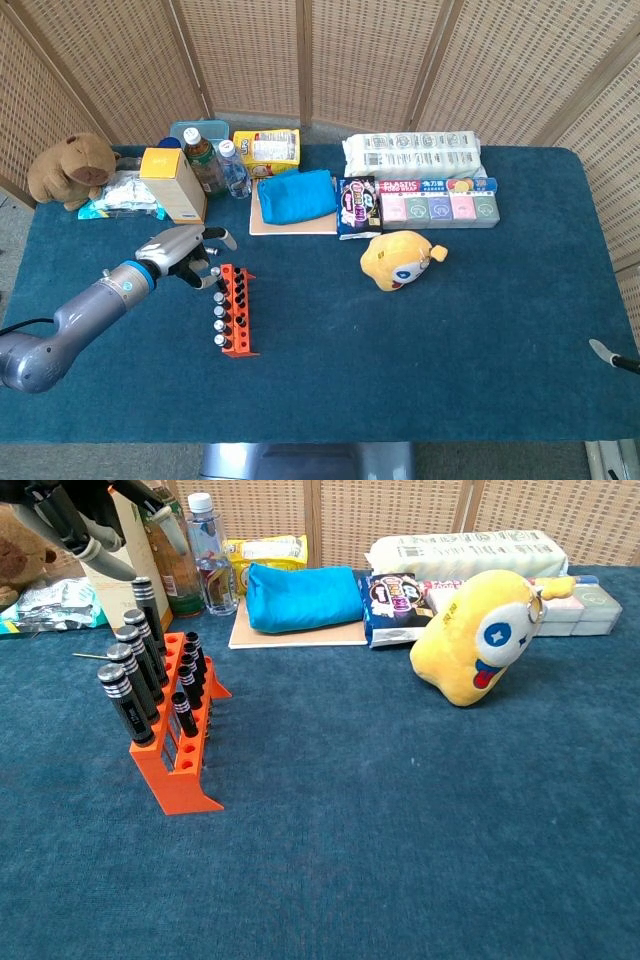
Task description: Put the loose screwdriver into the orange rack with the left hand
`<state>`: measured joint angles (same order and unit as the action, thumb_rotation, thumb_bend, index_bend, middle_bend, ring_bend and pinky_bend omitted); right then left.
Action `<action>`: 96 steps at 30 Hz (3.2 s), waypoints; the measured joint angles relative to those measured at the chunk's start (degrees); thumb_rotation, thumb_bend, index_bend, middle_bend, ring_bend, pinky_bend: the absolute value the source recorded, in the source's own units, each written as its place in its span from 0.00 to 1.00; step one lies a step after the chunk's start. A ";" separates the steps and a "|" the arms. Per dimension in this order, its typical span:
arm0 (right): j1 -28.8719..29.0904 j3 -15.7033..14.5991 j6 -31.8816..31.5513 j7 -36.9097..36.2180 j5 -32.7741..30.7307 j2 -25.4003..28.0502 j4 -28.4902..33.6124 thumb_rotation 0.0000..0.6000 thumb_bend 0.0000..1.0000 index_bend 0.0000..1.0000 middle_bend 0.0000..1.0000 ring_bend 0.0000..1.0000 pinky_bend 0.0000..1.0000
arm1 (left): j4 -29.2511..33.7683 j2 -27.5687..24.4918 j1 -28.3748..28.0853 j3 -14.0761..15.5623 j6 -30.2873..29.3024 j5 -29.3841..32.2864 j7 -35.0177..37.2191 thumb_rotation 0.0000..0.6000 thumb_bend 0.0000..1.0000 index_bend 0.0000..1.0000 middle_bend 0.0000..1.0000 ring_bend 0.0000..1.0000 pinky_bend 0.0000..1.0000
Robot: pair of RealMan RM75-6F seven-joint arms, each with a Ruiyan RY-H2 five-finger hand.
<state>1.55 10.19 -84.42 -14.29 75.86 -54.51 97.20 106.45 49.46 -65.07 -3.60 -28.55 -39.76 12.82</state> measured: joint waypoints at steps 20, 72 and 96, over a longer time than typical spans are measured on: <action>0.07 0.07 0.07 0.15 -0.07 -0.12 0.00 1.00 0.00 0.08 0.00 0.00 0.00 | -0.74 -1.32 4.65 -3.68 2.50 -5.64 0.77 1.00 0.21 0.28 1.00 0.96 1.00; 0.05 0.05 0.29 -0.27 -0.24 0.15 0.29 1.00 0.00 0.08 0.00 0.00 0.00 | -6.13 7.71 -6.94 5.72 -4.32 16.07 -18.05 0.33 0.08 0.55 1.00 0.94 1.00; -0.18 0.05 -0.03 -1.03 0.07 0.40 0.31 1.00 0.00 0.08 0.00 0.00 0.00 | -4.96 7.84 -8.33 5.75 -2.01 17.10 -18.75 0.35 0.10 0.55 1.00 0.93 1.00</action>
<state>1.37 10.24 -84.45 -15.32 75.92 -54.11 97.51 101.49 57.30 -73.39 2.15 -30.56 -22.66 -5.93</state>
